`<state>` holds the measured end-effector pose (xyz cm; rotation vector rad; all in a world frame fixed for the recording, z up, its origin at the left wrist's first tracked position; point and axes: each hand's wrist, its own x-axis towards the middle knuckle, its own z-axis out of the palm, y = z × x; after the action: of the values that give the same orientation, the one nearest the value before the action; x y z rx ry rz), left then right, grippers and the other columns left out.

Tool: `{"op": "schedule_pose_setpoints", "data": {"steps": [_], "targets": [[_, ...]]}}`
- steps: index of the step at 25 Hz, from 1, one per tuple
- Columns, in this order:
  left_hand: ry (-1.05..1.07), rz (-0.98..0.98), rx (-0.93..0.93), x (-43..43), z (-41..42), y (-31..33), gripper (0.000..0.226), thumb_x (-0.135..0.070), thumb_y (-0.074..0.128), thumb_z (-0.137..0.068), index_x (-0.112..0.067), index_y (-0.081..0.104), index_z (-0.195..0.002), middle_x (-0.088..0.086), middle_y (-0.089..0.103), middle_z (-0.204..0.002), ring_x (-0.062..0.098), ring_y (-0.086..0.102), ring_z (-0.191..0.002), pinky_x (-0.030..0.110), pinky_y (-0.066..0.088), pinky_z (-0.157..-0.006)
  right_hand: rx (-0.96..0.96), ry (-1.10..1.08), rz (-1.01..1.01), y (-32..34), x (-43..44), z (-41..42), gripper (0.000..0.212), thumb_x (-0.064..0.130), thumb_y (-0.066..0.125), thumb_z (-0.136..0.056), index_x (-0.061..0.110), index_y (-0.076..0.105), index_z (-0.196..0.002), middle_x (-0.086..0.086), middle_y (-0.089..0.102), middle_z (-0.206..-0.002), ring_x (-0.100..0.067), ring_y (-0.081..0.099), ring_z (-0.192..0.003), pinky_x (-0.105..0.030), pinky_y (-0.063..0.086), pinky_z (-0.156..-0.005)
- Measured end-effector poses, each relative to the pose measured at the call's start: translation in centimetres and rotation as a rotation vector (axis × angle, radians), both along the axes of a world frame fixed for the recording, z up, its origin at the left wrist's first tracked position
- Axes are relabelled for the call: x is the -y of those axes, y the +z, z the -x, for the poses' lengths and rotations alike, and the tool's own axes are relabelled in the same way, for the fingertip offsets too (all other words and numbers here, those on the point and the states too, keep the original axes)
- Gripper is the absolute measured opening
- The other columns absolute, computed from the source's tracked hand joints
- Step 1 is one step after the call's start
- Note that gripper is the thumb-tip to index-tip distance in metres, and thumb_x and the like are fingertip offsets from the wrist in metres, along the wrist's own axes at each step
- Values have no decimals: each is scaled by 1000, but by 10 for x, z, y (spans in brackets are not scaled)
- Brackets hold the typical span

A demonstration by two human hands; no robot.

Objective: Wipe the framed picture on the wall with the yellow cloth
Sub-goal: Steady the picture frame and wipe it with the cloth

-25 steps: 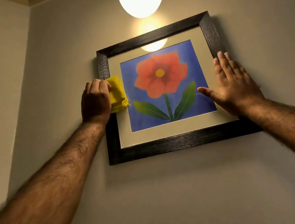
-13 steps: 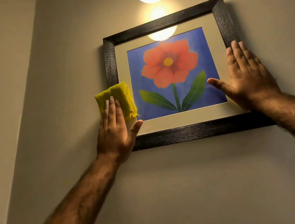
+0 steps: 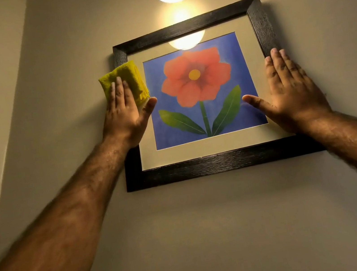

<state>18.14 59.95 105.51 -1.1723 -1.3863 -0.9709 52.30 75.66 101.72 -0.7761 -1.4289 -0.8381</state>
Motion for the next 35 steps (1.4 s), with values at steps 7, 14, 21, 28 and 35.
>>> {"op": "schedule_pose_setpoints", "data": {"steps": [7, 14, 21, 28, 35], "targets": [[5, 40, -49, 5, 2, -127, 108, -83, 4, -85, -3, 1, -158, 11, -7, -169, 21, -11, -156, 35, -2, -127, -5, -2, 8, -1, 3, 0, 112, 87, 17, -85, 5, 6, -161, -12, 0, -172, -24, 1, -160, -42, 8, -129], [23, 94, -14, 9, 1, -77, 117, -91, 4, -76, -8, -9, -158, 8, -18, -167, 18, -19, -154, 36, -8, -126, -9, 9, -10, 0, 1, 0, 112, 87, 18, -86, 4, 7, -161, -13, 2, -172, -25, 3, -160, -43, 10, -129], [100, 68, 13, 5, -6, 7, 120, -92, 3, -75, -4, -10, -157, 13, -16, -167, 23, -15, -155, 41, -5, -127, -8, 1, -17, 0, 1, 1, 114, 87, 16, -85, 2, 10, -160, -15, 4, -172, -27, 4, -160, -44, 12, -129], [13, 44, -1, 0, 1, -83, 111, -86, 0, -81, -7, -9, -157, 9, -18, -167, 18, -21, -154, 38, -7, -127, -9, 12, -20, 1, 1, 1, 113, 86, 18, -85, 3, 10, -161, -15, 4, -172, -27, 4, -160, -44, 11, -129], [46, 78, -1, -1, 6, -98, 110, -87, 2, -82, -8, -10, -157, 8, -19, -167, 17, -22, -154, 37, -8, -126, -10, 5, -15, -1, 1, 1, 113, 87, 17, -85, 3, 8, -161, -15, 3, -172, -27, 4, -160, -42, 10, -129]]}}
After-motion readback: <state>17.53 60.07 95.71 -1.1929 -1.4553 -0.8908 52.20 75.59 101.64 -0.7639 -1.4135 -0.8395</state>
